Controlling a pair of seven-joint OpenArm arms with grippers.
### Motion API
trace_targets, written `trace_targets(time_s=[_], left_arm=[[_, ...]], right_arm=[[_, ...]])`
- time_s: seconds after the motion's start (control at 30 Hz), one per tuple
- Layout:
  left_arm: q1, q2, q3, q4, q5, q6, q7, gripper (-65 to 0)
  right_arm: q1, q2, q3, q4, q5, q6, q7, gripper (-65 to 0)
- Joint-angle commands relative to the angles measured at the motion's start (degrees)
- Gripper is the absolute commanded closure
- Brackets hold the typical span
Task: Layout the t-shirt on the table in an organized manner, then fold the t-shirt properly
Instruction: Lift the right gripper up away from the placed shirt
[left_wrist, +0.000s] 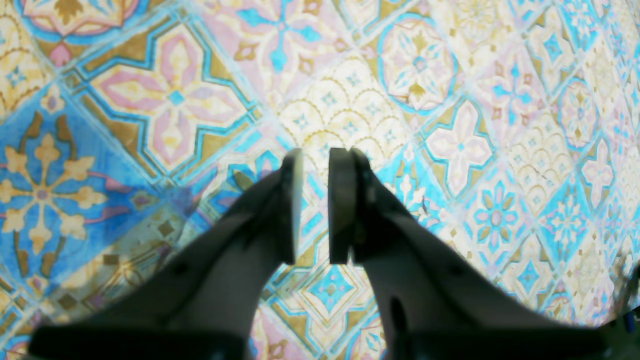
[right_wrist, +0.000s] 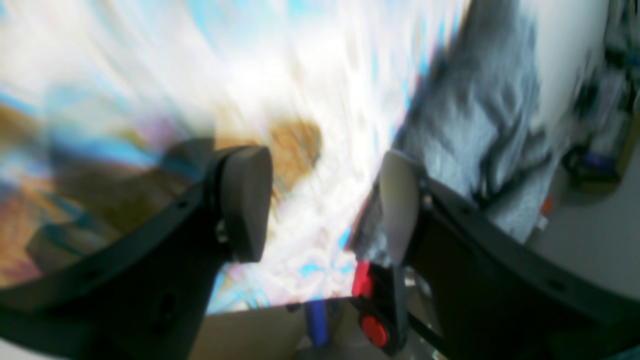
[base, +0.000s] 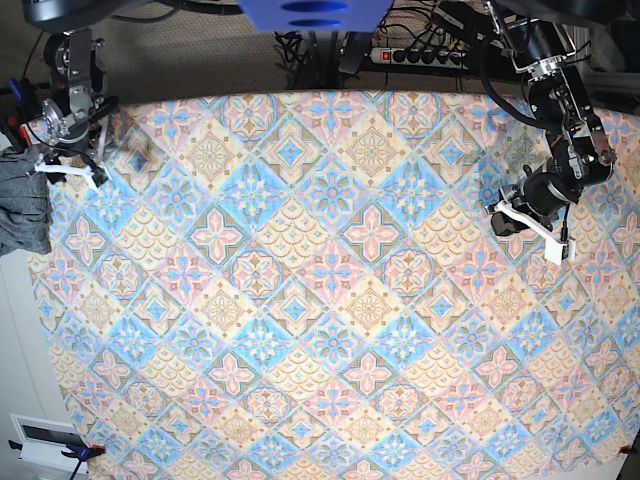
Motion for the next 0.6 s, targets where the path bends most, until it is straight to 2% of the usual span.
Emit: trace_targets(time_s=[0.0,0.27,0.57], left_arm=[[-0.86,-0.85,-0.14,0.81,-0.73,-0.14,-0.99,-9.3],[-0.86,-0.93,-0.40,0.81,-0.73,-0.14,-0.99,-9.3],[-0.86,-1.28,-0.49,0.81,-0.81,-0.14,-0.99,-9.3]], right_arm=[[1.04,0.84,0.24,-0.06,1.21,1.11,-0.84,-35.1],[9.39,1.02,0.15,-2.34,1.21,1.11,-2.60,-35.1],[10.44,1.28,0.59,-13.51,1.12,1.11,-2.07,-35.1]])
